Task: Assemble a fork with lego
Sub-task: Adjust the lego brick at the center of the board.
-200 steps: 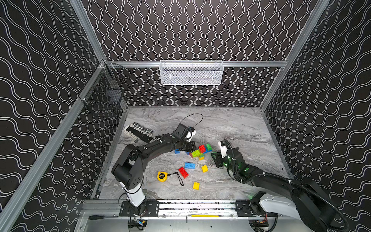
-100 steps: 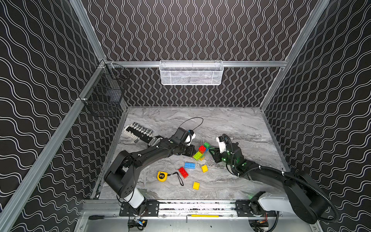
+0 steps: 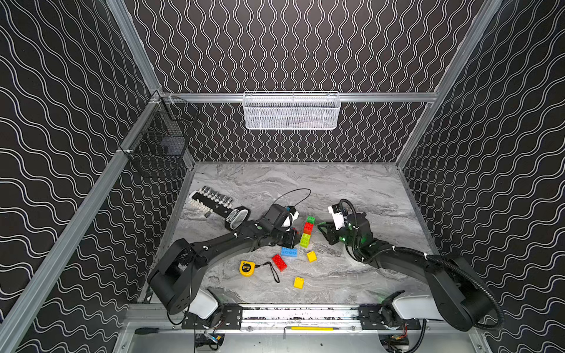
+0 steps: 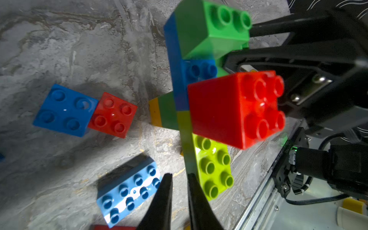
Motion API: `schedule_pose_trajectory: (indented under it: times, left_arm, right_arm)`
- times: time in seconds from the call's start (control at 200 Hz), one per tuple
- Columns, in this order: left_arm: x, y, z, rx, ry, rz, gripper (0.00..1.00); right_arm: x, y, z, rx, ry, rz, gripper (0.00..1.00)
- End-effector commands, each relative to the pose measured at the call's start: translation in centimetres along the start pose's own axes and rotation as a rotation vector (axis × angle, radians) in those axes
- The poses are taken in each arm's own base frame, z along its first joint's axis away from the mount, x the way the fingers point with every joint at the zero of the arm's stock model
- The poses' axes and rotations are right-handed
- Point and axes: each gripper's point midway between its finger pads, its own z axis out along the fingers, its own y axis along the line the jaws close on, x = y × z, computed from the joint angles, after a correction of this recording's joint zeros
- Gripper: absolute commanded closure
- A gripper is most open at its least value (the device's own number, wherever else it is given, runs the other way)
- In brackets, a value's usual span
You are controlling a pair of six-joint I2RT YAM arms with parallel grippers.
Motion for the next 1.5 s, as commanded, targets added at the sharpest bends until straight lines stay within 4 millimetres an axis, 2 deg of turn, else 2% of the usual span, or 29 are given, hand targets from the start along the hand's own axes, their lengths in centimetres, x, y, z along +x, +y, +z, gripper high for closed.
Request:
schedule_pose_trajectory:
  times: [0.0,0.611,0.906,0.926,1.106,1.231,1.367,1.492]
  left_arm:
    - [-0.9,-1.0,0.0,0.023,-0.053,0.002,0.79]
    - [0.5,-3.0,1.5,0.043,-0.062,0.011,0.78]
    - [0.5,-3.8,2.5,0.060,-0.069,0.009,0.76]
    - [0.5,-3.9,2.6,0.061,-0.069,0.010,0.76]
    - [0.4,-4.1,3.0,0.060,-0.065,0.015,0.76]
    - [0.7,-4.0,2.8,0.057,-0.065,0.019,0.75]
    - [1.3,-4.3,1.8,0.075,-0.063,0.044,0.75]
    - [1.8,-5.0,-0.1,0.121,-0.086,0.092,0.74]
  right_arm:
    - [-1.3,1.3,0.2,-0.083,-0.032,-0.068,1.00]
    - [-1.3,2.4,1.3,-0.224,0.034,-0.191,1.00]
    - [-0.8,3.5,1.7,-0.306,0.069,-0.252,1.00]
    - [-1.0,2.5,1.6,-0.286,0.064,-0.242,1.00]
    - [-1.1,2.0,1.7,-0.273,0.065,-0.239,1.00]
    - [-1.7,0.4,1.7,-0.178,0.048,-0.207,1.00]
    - [-2.9,-1.7,0.7,-0.050,-0.001,-0.137,1.00]
    - [-3.9,-2.7,-1.0,0.044,-0.060,-0.076,1.00]
